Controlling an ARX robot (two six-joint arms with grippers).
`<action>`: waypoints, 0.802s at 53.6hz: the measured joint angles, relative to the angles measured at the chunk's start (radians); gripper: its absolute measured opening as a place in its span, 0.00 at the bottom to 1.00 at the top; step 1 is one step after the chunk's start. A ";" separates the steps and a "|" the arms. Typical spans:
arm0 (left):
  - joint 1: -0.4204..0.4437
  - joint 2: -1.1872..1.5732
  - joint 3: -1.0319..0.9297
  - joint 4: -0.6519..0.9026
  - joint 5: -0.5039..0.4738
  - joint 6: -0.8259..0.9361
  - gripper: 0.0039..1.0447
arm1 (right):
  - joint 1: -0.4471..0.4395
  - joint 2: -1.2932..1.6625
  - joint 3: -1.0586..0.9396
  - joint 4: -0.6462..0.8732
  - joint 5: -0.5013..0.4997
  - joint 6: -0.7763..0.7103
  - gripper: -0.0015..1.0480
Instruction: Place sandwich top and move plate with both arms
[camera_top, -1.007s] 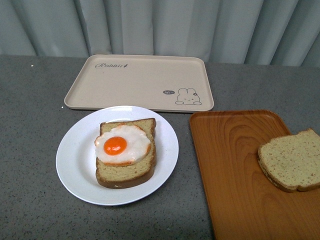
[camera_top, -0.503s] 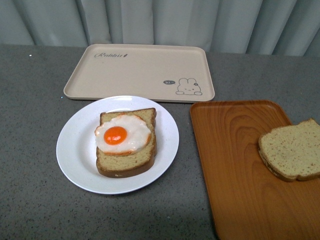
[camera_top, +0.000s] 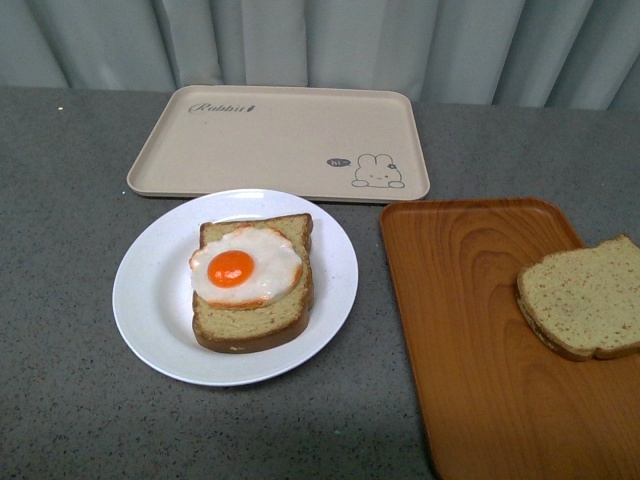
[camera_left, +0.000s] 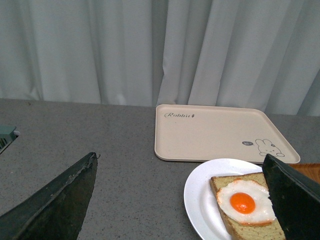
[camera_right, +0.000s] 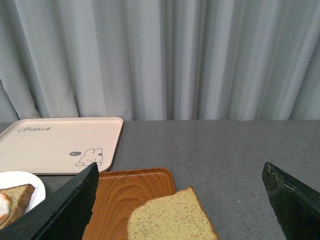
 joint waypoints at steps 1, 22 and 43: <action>0.000 0.000 0.000 0.000 0.000 0.000 0.94 | 0.000 0.000 0.000 0.000 0.000 0.000 0.91; 0.000 0.000 0.000 0.000 0.000 0.000 0.94 | 0.000 0.000 0.000 0.000 0.000 0.000 0.91; 0.000 -0.001 0.000 0.000 0.000 0.000 0.94 | -0.180 0.591 0.053 0.475 0.030 -0.127 0.91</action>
